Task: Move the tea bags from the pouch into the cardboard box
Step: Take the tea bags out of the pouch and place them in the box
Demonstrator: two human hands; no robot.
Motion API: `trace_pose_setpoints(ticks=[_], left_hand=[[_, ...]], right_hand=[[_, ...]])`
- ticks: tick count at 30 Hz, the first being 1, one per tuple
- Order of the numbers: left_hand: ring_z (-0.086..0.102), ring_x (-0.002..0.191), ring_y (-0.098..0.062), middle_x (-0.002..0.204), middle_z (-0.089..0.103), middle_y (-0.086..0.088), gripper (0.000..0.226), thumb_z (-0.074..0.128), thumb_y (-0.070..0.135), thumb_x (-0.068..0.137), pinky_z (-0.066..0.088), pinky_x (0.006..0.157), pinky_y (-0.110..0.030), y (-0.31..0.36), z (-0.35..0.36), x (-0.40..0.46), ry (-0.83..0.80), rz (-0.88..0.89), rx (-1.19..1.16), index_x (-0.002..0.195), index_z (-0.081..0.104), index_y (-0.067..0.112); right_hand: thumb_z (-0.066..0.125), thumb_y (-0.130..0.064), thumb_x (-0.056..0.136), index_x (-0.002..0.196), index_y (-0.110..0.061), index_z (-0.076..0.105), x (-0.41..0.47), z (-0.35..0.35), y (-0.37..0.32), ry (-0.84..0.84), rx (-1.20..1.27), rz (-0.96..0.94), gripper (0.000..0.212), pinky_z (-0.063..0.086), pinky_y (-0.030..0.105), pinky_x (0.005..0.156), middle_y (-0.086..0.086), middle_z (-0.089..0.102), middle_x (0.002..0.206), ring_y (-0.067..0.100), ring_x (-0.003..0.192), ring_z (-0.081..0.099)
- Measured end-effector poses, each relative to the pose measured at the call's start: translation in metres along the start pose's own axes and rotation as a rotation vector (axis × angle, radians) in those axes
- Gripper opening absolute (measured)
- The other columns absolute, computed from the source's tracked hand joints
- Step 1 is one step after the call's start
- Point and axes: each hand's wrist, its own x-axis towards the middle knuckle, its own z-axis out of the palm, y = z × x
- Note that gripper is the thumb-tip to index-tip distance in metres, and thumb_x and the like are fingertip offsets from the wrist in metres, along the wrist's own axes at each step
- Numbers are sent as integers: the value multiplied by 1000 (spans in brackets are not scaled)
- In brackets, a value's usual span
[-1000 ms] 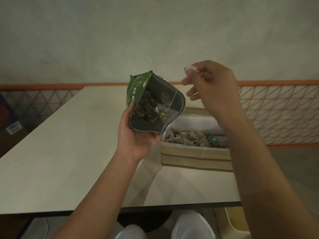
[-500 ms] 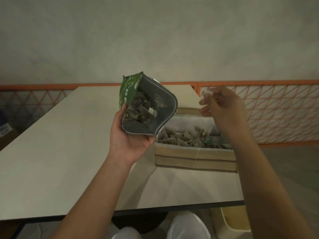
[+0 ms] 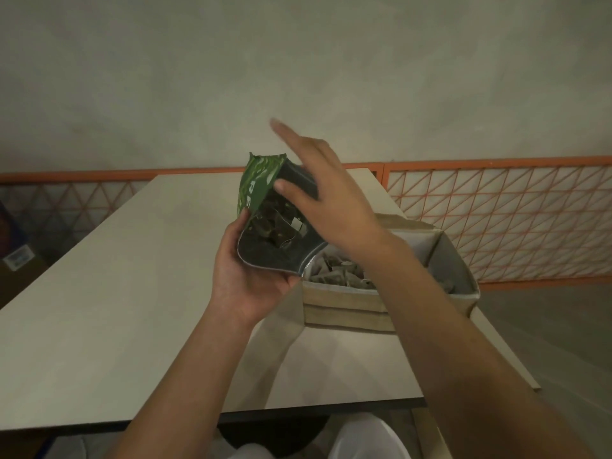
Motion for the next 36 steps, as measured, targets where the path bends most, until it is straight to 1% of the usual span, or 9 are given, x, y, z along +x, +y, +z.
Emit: trace_pose_setpoints(ticks=[4, 8, 11, 15, 19, 26, 31, 34, 36], left_hand=[[64, 113, -30, 131, 68, -13, 53, 51, 58, 94, 53, 91, -38, 9, -3, -3, 52, -13, 12, 109, 81, 17], [60, 118, -33, 124, 72, -17, 53, 52, 57, 91, 39, 113, -41, 17, -4, 0, 87, 1, 7, 100, 83, 15], [58, 117, -31, 113, 74, -16, 48, 59, 53, 81, 30, 120, -41, 27, 5, 2, 10, 49, 8, 94, 84, 14], [66, 104, -27, 111, 73, -11, 44, 58, 49, 81, 44, 106, -37, 32, 19, -2, -121, 108, 36, 96, 83, 16], [69, 102, -28, 115, 71, -14, 47, 58, 49, 85, 53, 95, -38, 27, 21, 4, -100, 62, 12, 103, 81, 13], [58, 117, -31, 115, 72, -18, 50, 60, 50, 79, 33, 120, -38, 17, 3, 15, 3, -21, -15, 96, 83, 9], [68, 103, -29, 113, 74, -14, 46, 57, 49, 82, 51, 100, -39, 19, 13, 12, -100, 33, 10, 98, 83, 14], [65, 112, -32, 123, 70, -14, 48, 61, 48, 82, 48, 106, -42, 16, 13, 15, -95, 4, -14, 110, 80, 14], [67, 111, -34, 128, 68, -16, 50, 62, 49, 86, 53, 102, -46, 13, 6, 19, -75, -3, -9, 117, 77, 14]], right_hand=[[57, -23, 95, 109, -22, 66, 24, 10, 3, -11, -96, -111, 16, 52, 41, 78, -1, 57, 97, 13, 89, 57], [62, -15, 91, 97, -14, 70, 23, 14, -3, 126, -81, -210, 10, 52, 37, 76, 0, 62, 92, 12, 86, 59], [64, -11, 90, 95, -10, 73, 21, 8, -15, 277, -78, -279, 11, 54, 35, 76, 1, 66, 91, 12, 86, 62], [66, -6, 89, 96, -8, 76, 14, -6, -36, 435, -110, -487, 12, 54, 29, 77, 5, 67, 92, 15, 87, 65], [67, -9, 88, 94, -10, 77, 12, 3, -24, 421, -107, -412, 12, 55, 34, 73, 3, 67, 91, 15, 85, 65], [67, -10, 88, 93, -12, 77, 12, 8, -3, 342, -119, -261, 12, 54, 30, 74, -3, 67, 89, 4, 82, 60], [66, -7, 89, 96, -8, 77, 7, 0, -19, 472, -107, -421, 13, 56, 29, 73, 4, 69, 90, 13, 82, 66], [65, -7, 89, 95, -9, 77, 3, 5, -16, 477, -98, -379, 13, 56, 31, 71, 3, 68, 90, 12, 81, 65], [65, -8, 89, 95, -9, 77, 3, 8, -7, 432, -117, -325, 13, 56, 34, 69, 2, 68, 89, 12, 80, 64]])
